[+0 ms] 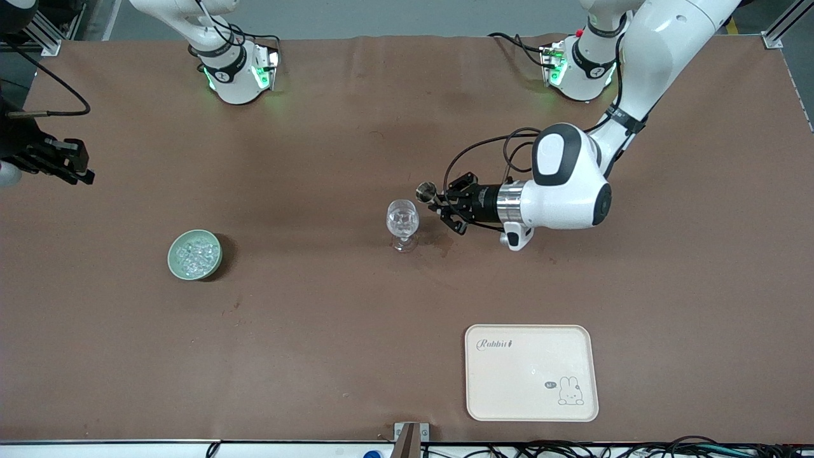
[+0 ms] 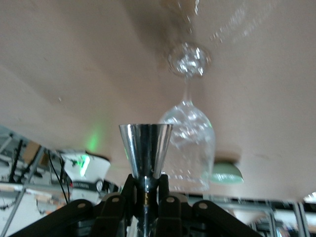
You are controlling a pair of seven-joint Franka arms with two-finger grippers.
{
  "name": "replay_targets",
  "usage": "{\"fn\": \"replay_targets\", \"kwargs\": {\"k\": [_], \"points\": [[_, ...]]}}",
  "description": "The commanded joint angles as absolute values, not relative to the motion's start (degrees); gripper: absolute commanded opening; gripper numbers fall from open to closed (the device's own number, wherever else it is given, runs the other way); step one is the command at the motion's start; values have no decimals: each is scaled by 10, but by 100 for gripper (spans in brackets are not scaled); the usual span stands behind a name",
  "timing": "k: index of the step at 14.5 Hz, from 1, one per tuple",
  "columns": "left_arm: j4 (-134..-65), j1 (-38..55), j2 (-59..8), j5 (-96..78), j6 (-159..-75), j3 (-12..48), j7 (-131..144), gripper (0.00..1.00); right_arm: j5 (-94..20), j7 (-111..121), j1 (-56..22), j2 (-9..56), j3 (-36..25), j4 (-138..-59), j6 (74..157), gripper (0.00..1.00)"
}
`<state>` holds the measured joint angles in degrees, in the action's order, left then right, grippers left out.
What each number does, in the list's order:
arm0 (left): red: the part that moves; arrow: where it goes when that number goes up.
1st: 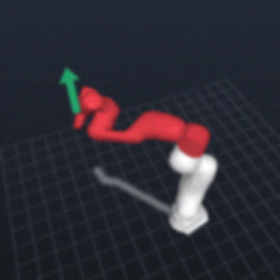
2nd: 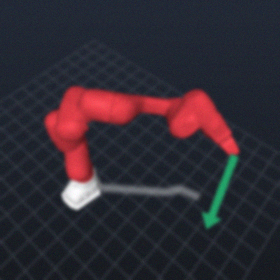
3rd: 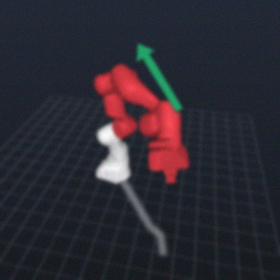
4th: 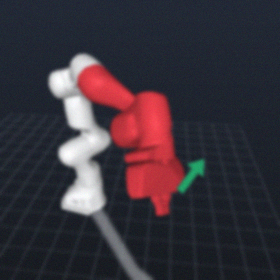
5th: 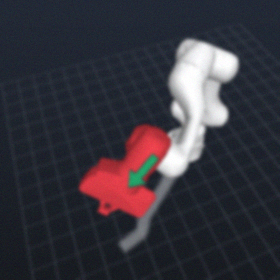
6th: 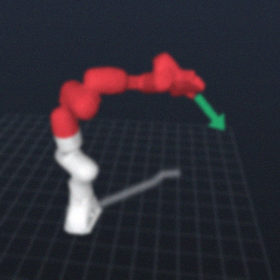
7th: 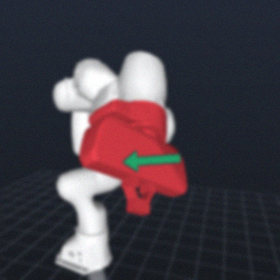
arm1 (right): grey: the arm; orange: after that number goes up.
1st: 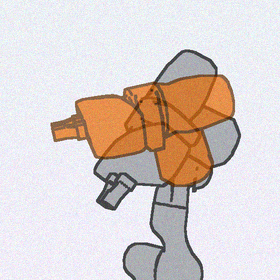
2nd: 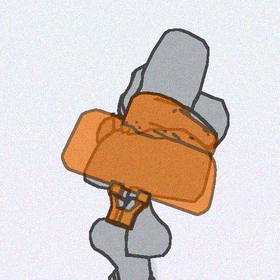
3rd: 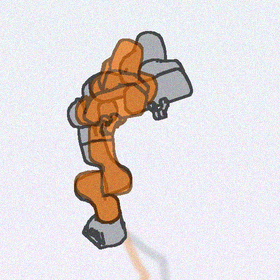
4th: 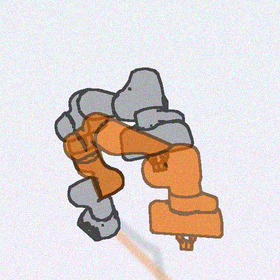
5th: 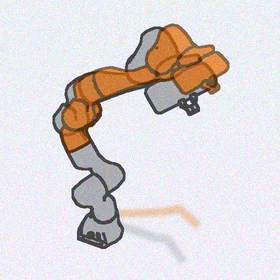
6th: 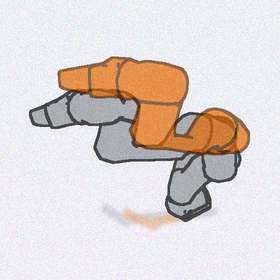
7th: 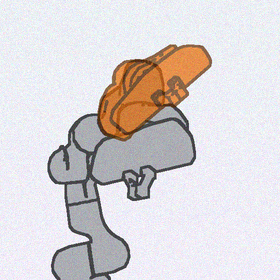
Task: Pour wine and add ice with both arms
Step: 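Carry the jigger with the left gripper over the wine glass, then tilt the jigger with the left gripper to pour into the glass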
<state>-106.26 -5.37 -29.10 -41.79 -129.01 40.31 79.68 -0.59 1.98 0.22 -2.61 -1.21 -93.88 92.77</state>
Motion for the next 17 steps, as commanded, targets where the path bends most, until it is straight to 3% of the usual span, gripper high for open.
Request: {"fn": "replay_targets", "kwargs": {"k": [1,17], "points": [[-1072,-42,-272,-386,-1302,402,842,1,-5,25,4,-25,-11,-933,921,3],[-1048,-10,-288,-325,-1375,398,964,1,-5,21,2,-22,-11,-933,921,3]]}}
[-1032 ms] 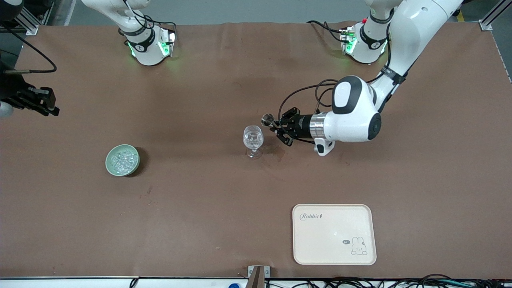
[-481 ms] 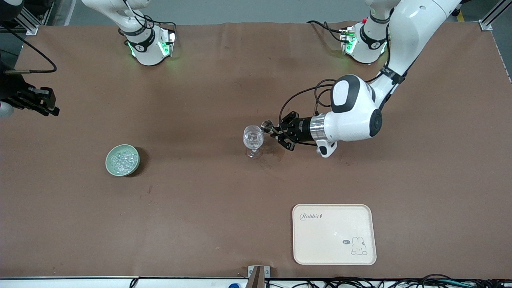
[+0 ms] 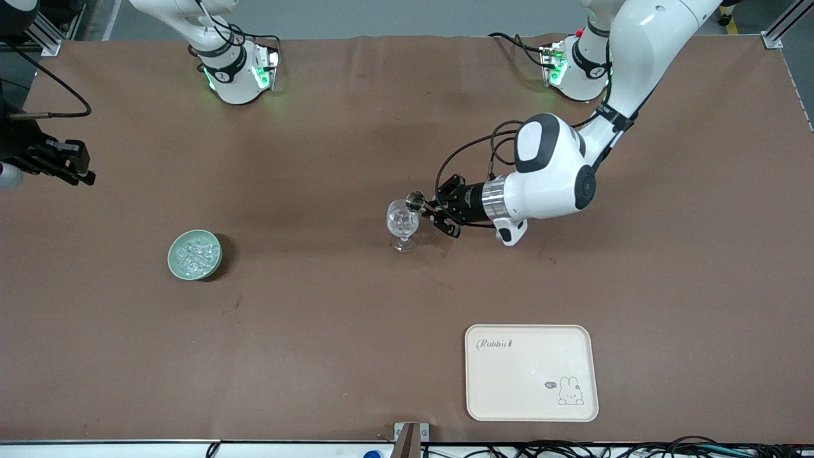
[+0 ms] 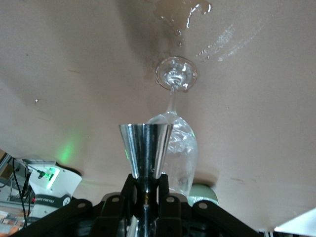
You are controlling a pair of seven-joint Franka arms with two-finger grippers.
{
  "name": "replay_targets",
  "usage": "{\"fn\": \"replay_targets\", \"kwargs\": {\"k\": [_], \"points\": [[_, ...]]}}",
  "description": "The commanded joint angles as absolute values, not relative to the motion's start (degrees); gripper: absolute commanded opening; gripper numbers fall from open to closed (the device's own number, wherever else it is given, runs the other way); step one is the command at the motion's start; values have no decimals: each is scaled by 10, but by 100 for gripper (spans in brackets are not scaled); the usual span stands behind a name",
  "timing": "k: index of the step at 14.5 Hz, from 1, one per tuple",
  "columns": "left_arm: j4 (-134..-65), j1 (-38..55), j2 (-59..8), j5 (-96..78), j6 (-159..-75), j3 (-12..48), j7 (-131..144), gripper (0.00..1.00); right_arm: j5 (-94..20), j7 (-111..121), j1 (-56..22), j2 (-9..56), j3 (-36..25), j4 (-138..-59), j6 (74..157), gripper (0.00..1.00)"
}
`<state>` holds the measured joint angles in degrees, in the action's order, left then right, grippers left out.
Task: Pour wine and add ice with both arms
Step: 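Tilt the jigger with the left gripper to pour into the glass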
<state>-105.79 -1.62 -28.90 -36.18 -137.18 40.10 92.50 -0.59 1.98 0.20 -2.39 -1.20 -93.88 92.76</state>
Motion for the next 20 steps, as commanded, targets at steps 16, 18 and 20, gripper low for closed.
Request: {"fn": "replay_targets", "kwargs": {"k": [16,18,20], "points": [[-981,39,-301,-59,-1318,398,1227,1,-5,18,0,-22,-11,-933,921,3],[-969,45,-301,-33,-1294,398,1250,1,-5,18,0,-22,-11,-933,921,3],[-967,50,-301,-29,-1290,397,1259,1,-5,18,0,-22,-11,-933,921,3]]}}
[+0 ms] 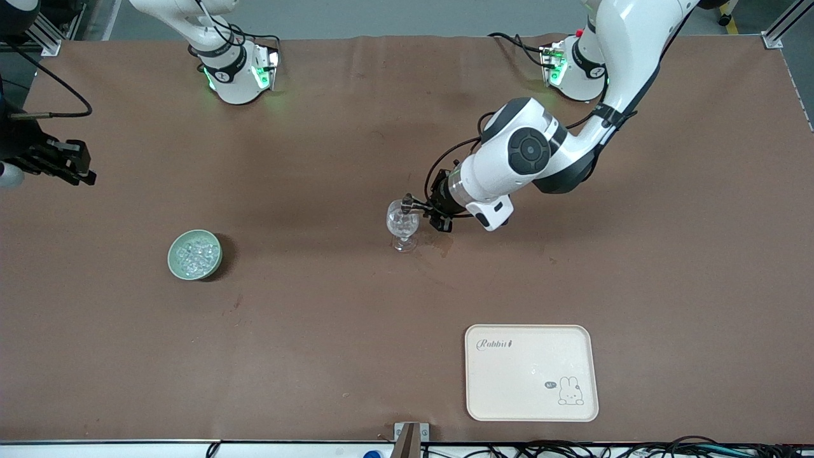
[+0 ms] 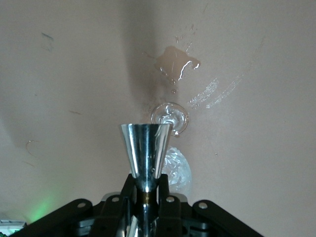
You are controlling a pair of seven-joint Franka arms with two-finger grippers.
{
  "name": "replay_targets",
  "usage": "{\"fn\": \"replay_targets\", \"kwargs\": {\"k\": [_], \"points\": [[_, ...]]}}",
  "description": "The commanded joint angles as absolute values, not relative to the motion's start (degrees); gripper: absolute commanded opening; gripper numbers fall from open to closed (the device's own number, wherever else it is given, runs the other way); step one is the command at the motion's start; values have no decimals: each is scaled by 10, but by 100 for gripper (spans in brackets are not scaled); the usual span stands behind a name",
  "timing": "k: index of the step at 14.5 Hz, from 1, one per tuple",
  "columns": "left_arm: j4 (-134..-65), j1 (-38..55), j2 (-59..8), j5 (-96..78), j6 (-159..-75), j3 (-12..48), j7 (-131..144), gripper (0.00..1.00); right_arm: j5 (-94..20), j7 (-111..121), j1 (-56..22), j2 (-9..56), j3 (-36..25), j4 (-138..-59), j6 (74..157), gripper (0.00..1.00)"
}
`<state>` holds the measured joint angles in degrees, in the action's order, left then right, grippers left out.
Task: Pour wine and add ice with both arms
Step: 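Tilt the jigger with the left gripper to pour into the glass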
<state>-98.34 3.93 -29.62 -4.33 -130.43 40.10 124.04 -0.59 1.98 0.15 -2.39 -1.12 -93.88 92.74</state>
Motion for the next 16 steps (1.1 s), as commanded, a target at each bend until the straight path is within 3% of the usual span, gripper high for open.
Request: {"fn": "replay_targets", "kwargs": {"k": [1,16], "points": [[-967,51,-301,-23,-1290,397,1266,1,-5,18,0,-22,-11,-933,921,3],[-960,72,-301,47,-1272,396,1329,1,-9,18,0,-21,-11,-933,922,4]]}}
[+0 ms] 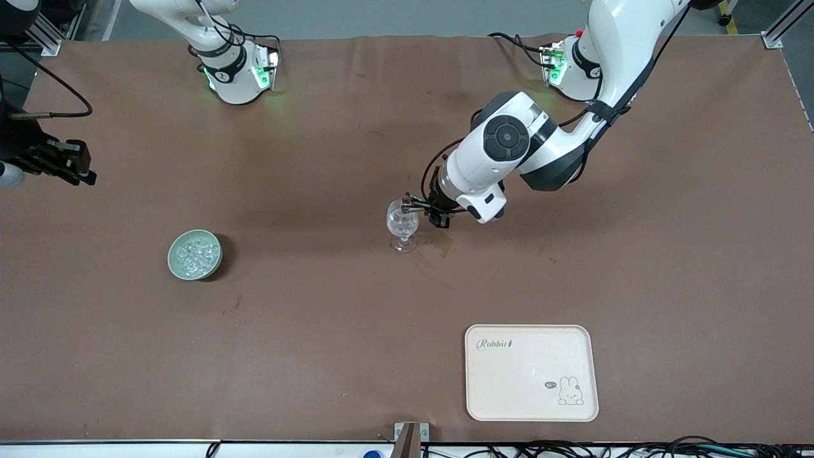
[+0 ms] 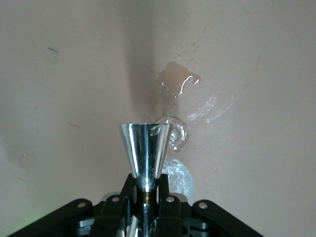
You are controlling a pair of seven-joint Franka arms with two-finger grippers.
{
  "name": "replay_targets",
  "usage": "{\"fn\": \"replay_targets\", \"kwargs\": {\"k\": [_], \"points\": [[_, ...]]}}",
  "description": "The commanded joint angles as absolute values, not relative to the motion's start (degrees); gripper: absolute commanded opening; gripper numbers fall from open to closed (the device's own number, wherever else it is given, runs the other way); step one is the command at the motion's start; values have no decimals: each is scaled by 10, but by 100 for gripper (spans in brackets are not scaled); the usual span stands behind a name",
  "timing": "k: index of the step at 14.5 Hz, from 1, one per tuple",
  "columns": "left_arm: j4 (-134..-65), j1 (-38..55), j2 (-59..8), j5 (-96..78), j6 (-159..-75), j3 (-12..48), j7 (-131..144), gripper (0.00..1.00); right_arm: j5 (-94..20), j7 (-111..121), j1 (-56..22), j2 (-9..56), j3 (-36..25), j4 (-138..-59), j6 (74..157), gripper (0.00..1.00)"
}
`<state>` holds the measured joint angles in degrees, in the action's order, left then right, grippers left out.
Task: Pour wine and add ice with both arms
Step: 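Tilt the jigger with the left gripper to pour into the glass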
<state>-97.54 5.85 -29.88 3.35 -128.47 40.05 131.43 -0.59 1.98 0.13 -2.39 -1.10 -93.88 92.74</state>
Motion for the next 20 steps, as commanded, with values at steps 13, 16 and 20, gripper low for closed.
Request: {"fn": "replay_targets", "kwargs": {"k": [13,16,20], "points": [[-941,62,-322,48,-1272,397,1335,1,-11,17,-2,-21,-11,-933,925,4],[-939,52,-319,10,-1273,400,1318,1,-11,17,-2,-21,-11,-933,925,4],[-933,8,-316,-107,-1273,421,1189,1,-11,17,-7,-20,-11,-933,927,4]]}}
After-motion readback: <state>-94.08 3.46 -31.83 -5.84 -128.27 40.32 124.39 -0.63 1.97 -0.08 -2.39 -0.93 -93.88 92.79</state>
